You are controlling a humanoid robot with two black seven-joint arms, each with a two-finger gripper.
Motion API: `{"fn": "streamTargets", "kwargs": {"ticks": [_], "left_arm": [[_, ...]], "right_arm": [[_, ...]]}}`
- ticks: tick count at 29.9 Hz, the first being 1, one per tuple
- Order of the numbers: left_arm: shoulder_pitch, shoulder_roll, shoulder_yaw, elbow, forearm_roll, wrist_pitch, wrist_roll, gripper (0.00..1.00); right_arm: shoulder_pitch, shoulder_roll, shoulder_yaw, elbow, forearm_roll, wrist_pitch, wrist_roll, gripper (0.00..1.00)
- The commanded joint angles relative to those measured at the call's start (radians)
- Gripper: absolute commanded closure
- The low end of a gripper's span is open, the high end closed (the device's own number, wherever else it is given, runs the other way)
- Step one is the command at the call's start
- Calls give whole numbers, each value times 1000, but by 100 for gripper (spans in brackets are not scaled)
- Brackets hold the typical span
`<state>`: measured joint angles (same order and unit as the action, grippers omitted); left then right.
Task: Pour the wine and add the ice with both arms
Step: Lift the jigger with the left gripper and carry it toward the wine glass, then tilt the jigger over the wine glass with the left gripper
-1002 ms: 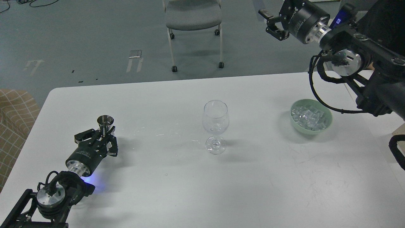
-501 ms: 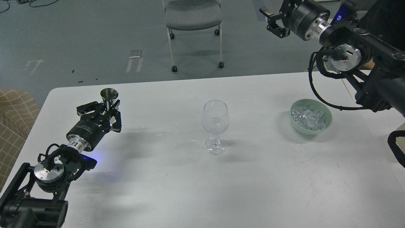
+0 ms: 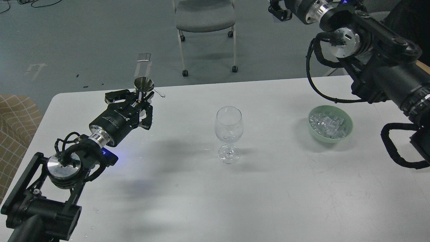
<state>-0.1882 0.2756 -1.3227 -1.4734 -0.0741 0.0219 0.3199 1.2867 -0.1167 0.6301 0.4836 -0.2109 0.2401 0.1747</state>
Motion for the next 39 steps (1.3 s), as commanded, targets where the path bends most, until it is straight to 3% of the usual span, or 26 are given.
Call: {"fn": "streamTargets", "kwargs": {"ticks": [1, 7, 26, 39], "left_arm": [[3, -7, 22, -27, 19, 19, 2, 100], [0, -21, 51, -74, 48, 75, 1, 100], [12, -32, 112, -258, 106, 205, 13, 100], [4, -91, 149, -265, 137, 234, 16, 100]], "right_arm": [[52, 47, 13, -40, 1, -16, -12, 0], [109, 117, 22, -92, -1, -45, -32, 0], [131, 117, 20, -94, -1, -85, -49, 0], [175, 117, 20, -111, -1, -143, -67, 0]]}}
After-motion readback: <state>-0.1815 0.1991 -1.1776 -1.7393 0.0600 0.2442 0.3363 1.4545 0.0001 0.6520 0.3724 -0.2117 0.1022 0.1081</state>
